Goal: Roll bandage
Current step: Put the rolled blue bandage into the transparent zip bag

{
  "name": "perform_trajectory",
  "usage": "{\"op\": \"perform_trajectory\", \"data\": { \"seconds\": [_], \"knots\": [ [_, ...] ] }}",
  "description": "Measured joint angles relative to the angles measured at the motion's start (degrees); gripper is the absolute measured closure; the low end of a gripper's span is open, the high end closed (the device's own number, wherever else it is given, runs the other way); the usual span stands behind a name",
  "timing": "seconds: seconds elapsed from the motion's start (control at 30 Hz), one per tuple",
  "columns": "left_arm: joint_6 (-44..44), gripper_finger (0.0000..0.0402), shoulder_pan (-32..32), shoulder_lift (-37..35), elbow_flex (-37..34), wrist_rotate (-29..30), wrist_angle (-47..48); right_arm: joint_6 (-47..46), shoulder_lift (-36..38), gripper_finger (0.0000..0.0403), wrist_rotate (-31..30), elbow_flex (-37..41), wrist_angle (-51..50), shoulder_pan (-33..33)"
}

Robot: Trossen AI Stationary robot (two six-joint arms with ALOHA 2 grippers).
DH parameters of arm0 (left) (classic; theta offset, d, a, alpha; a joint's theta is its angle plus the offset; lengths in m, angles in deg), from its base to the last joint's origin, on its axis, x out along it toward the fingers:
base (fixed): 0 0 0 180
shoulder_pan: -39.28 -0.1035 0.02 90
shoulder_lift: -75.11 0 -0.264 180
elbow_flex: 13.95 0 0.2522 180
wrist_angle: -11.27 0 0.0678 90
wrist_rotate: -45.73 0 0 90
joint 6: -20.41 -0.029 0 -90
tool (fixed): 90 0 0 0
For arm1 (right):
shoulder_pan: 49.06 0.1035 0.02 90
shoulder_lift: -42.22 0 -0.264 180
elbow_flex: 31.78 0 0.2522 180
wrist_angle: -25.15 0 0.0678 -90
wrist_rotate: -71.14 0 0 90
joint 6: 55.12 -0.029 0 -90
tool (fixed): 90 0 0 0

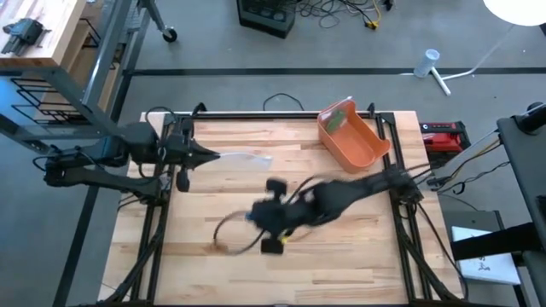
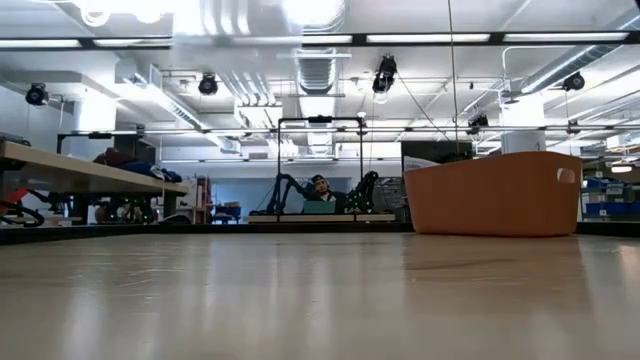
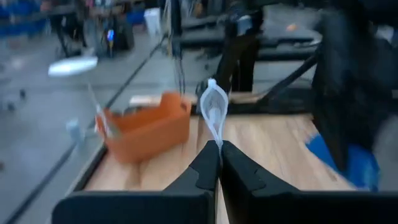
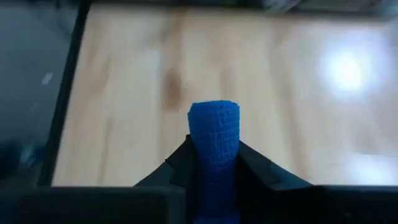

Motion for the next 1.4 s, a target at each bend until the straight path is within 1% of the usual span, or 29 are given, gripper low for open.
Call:
{"op": "perform_trajectory", "data": {
  "seconds": [0.1,0.17,0.33,0.43,0.53,0.73,0.87,0.93,1.1,1.27,1.4],
  "knots": [
    [-2.8,0.0402,0.0,0.7,0.0,-2.4,-5.0,0.4,6.9,0.0337,-4.7,0.0,0.7,-1.1],
    [-3.0,0.0401,0.0,1.7,0.0,-4.1,-8.4,1.1,11.2,0.0336,-5.8,0.0,3.5,-2.0],
    [-1.7,0.0401,0.1,6.4,0.0,-8.2,-16.7,6.4,19.0,0.0329,-4.6,0.0,14.2,-4.5],
    [-0.3,0.0401,0.5,9.6,0.0,-9.6,-23.1,9.9,21.5,0.0332,-3.1,-0.1,16.9,-5.6],
    [-0.2,0.0401,1.3,12.8,1.3,-10.4,-26.5,12.0,23.3,0.0338,-3.1,-0.1,18.0,-6.3],
    [-0.9,0.0401,2.3,18.5,6.0,-10.5,-26.6,14.3,24.3,0.0334,-3.0,-0.2,18.2,-7.3],
    [-1.8,0.0401,2.4,21.3,9.4,-10.5,-26.6,13.5,23.1,0.0327,-0.3,-0.2,18.1,-7.5],
    [-2.0,0.0401,2.4,22.2,10.8,-10.8,-26.5,13.1,22.5,0.0327,-0.1,-0.1,18.0,-7.5],
    [-4.5,0.0401,2.6,23.1,14.1,-15.8,-24.7,13.2,22.2,0.0338,-0.1,-0.1,18.2,-7.5],
    [-6.5,0.0401,3.1,24.0,17.2,-16.1,-20.3,13.7,22.8,0.0341,-0.2,-0.1,18.8,-7.5],
    [-6.4,0.0401,3.1,25.0,18.5,-19.4,-20.3,15.2,22.7,0.0334,-0.2,-0.1,20.5,-7.5]
  ]
}}
